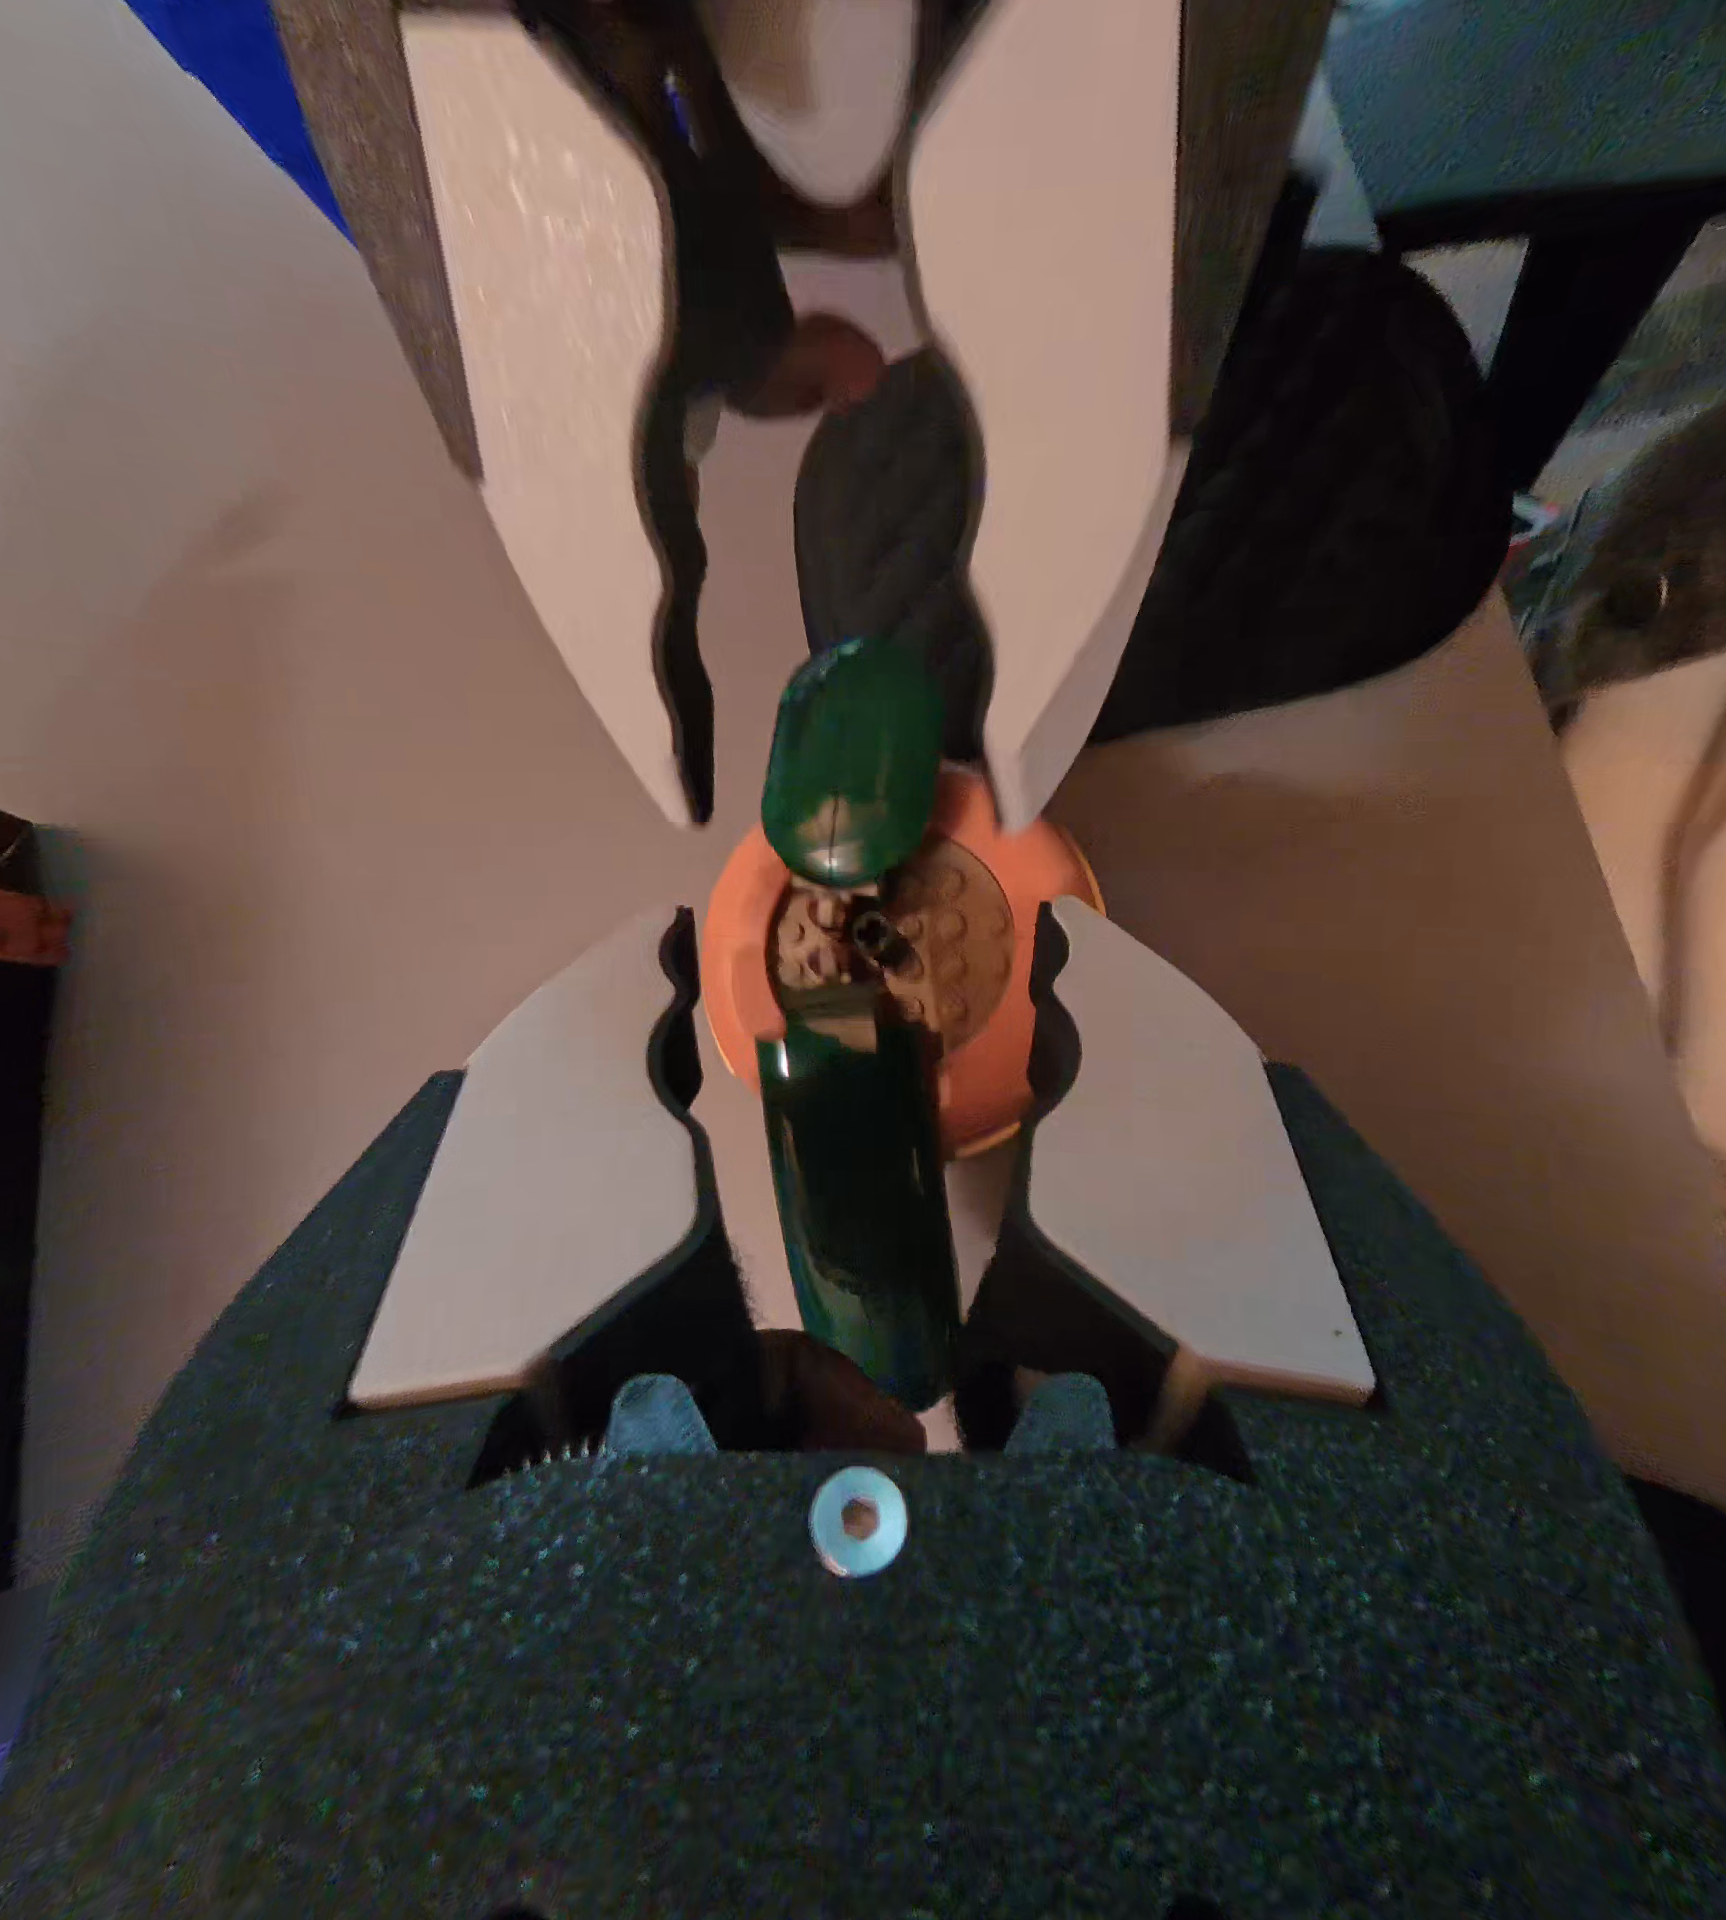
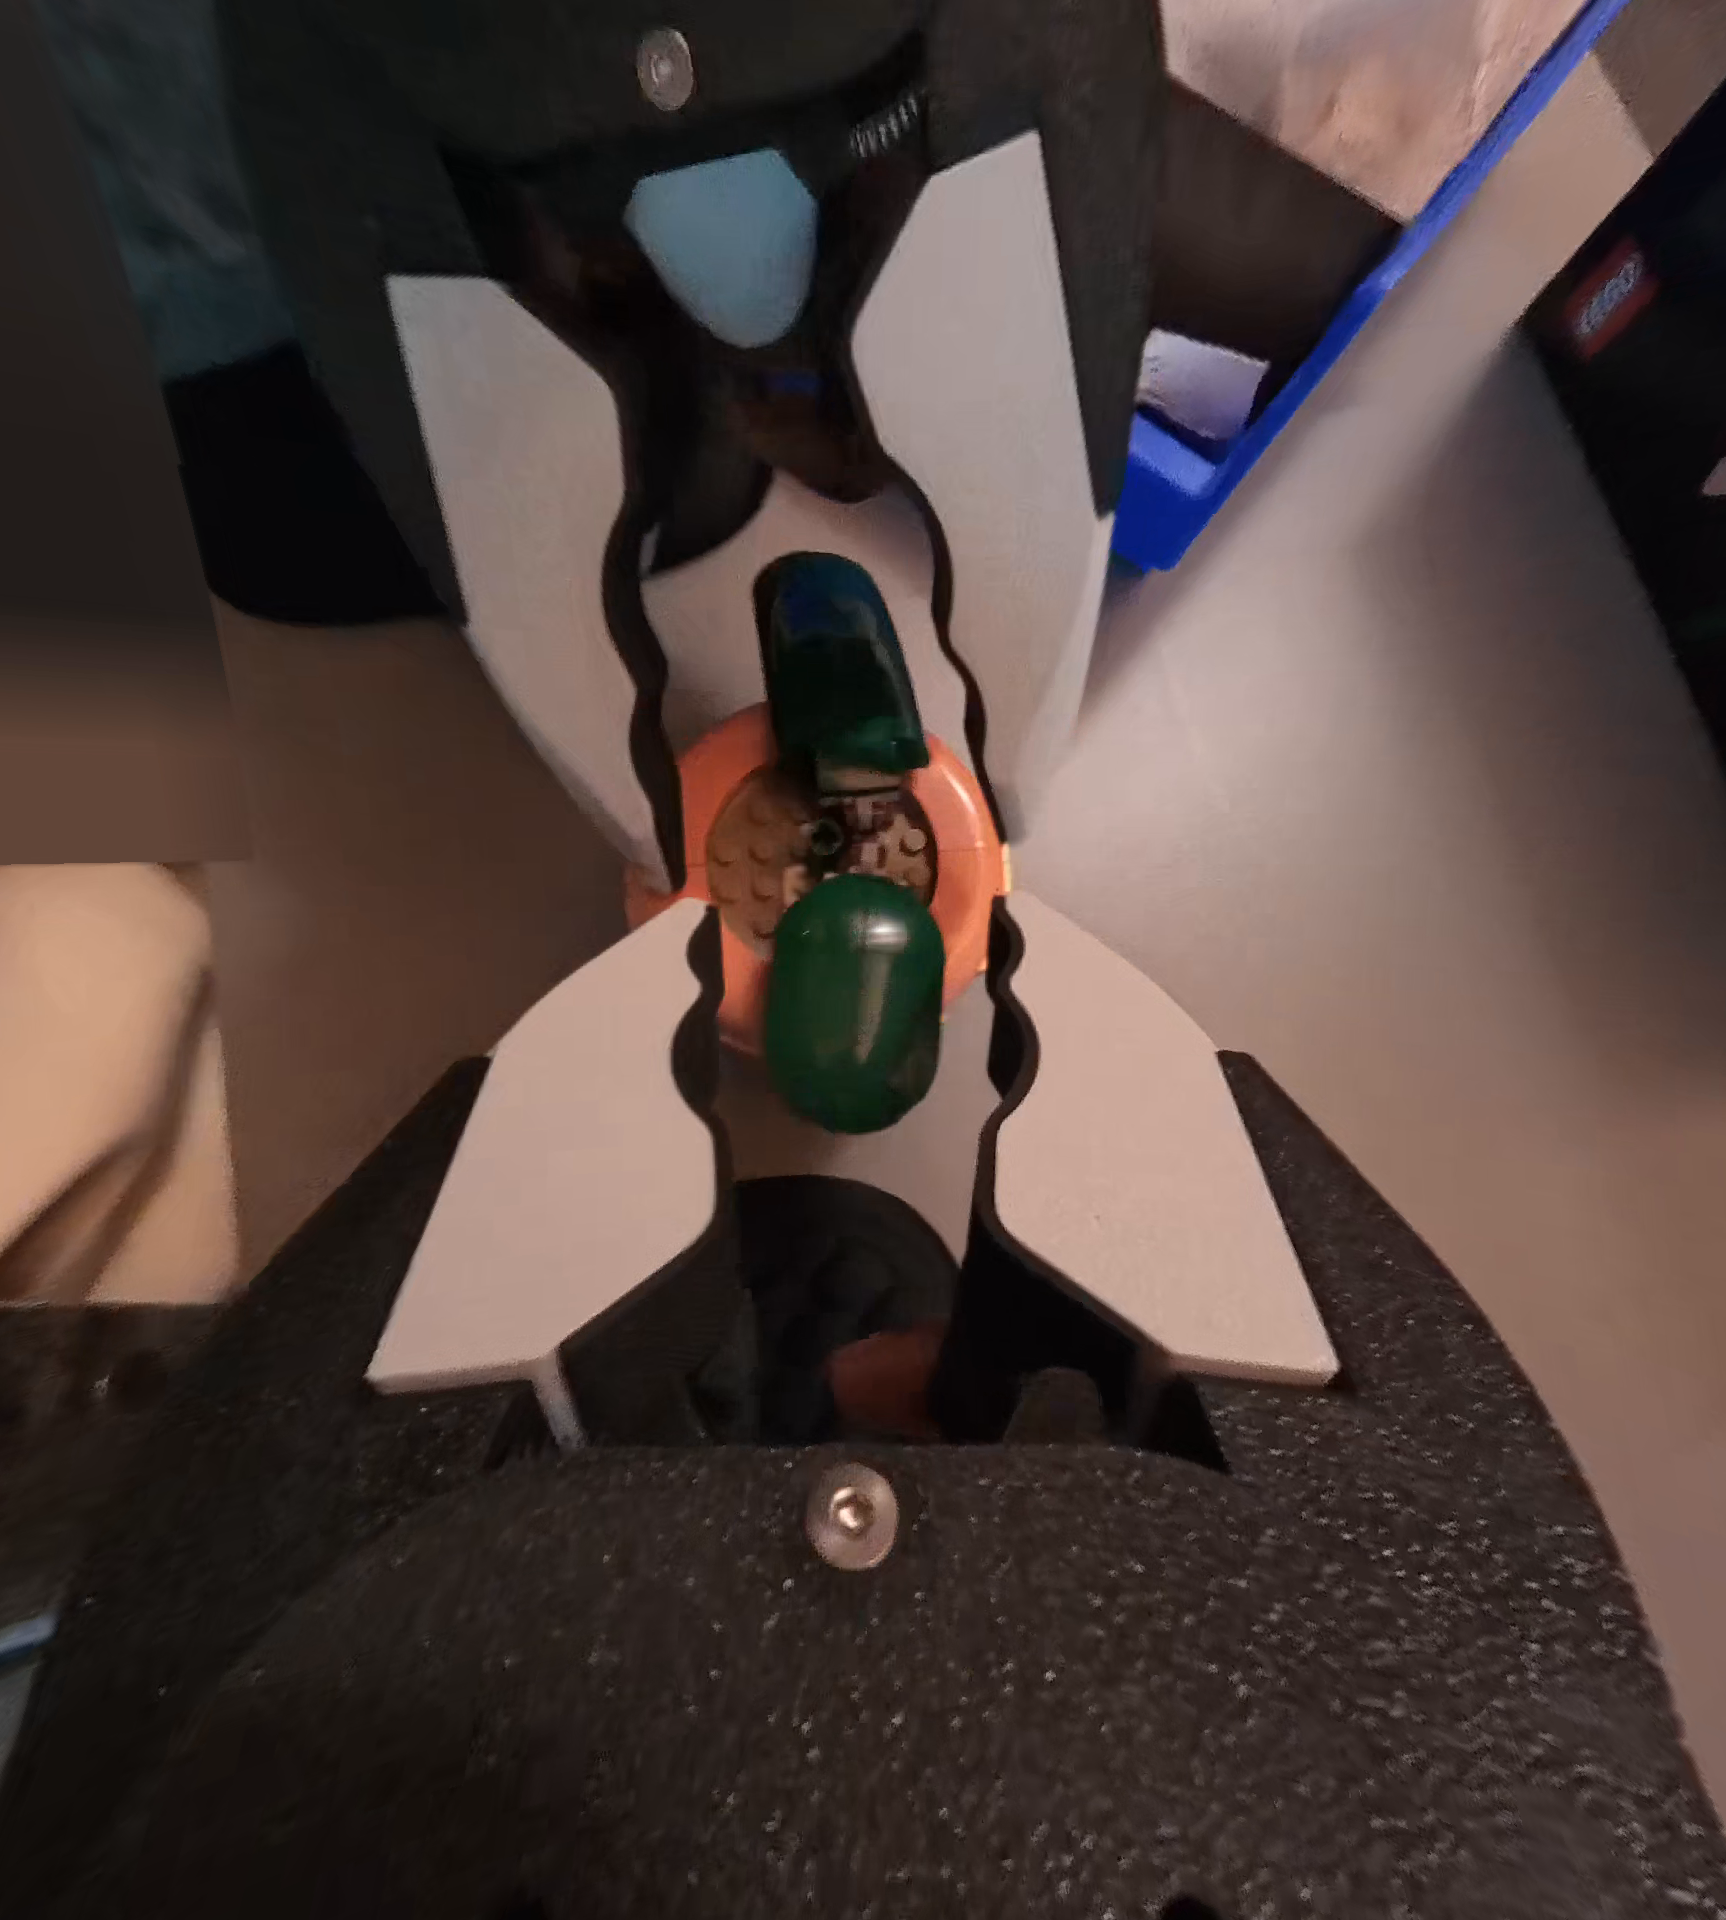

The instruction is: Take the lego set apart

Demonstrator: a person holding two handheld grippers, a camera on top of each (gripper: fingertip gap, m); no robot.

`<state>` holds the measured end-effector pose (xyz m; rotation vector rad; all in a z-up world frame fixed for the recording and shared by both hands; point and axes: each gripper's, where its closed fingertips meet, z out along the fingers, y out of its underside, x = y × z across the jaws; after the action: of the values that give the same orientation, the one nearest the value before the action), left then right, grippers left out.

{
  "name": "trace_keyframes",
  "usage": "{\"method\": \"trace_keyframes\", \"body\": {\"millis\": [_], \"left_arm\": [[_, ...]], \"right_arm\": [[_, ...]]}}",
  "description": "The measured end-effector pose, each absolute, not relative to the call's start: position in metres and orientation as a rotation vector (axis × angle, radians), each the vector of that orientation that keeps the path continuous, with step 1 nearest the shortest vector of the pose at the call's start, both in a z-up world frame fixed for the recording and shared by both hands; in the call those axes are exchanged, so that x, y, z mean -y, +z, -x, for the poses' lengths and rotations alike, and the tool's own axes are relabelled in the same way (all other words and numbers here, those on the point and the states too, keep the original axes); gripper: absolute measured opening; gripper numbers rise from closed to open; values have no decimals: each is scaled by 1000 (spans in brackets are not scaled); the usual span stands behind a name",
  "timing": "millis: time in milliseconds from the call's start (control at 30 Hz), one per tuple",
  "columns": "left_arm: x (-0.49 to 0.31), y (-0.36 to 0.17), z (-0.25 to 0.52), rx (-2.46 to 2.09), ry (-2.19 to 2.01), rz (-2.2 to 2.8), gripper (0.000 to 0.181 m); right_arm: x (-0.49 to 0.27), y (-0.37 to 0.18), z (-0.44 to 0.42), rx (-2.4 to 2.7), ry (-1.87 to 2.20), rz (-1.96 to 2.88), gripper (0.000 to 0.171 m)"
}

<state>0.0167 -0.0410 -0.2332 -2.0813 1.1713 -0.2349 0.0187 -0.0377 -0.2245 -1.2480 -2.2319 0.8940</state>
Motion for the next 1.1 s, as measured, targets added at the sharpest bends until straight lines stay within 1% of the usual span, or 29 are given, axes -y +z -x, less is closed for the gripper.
{"method": "trace_keyframes", "body": {"millis": [133, 233, 367, 467, 567, 600, 667, 733, 800, 900, 1000, 1067, 1100], "left_arm": [[35, -240, -13, -1095, -268, 2122, 51], [38, -240, -15, -1103, -311, 2078, 44], [40, -242, -18, -1078, -392, 2056, 35], [39, -242, -18, -1063, -396, 2053, 36], [39, -242, -17, -1038, -399, 2073, 36], [39, -242, -18, -1039, -394, 2071, 36], [39, -243, -18, -1051, -378, 2067, 37], [38, -243, -19, -1054, -371, 2059, 37], [38, -243, -19, -1055, -376, 2056, 41], [39, -242, -20, -1065, -387, 2030, 41], [40, -241, -21, -1074, -414, 2013, 42], [39, -239, -21, -1060, -430, 2003, 50], [41, -237, -23, -1067, -451, 1995, 48]], "right_arm": [[40, -232, -14, 2309, 822, 1261, 37], [39, -240, -15, 2355, 738, 1256, 33], [39, -239, -15, 2357, 731, 1232, 33], [40, -236, -14, 2347, 752, 1184, 31], [44, -229, -12, 2321, 811, 1109, 25], [49, -215, -10, 2266, 921, 1058, 0], [35, -201, -8, 2195, 885, 1042, 0], [33, -211, -15, 2278, 824, 1040, 0], [37, -223, -18, 2326, 806, 1037, 0], [31, -221, -24, 2283, 863, 1075, 11], [17, -214, -31, 2170, 1014, 1194, 34], [6, -218, -32, 2109, 1016, 1242, 37], [0, -222, -32, 2090, 995, 1254, 41]]}}
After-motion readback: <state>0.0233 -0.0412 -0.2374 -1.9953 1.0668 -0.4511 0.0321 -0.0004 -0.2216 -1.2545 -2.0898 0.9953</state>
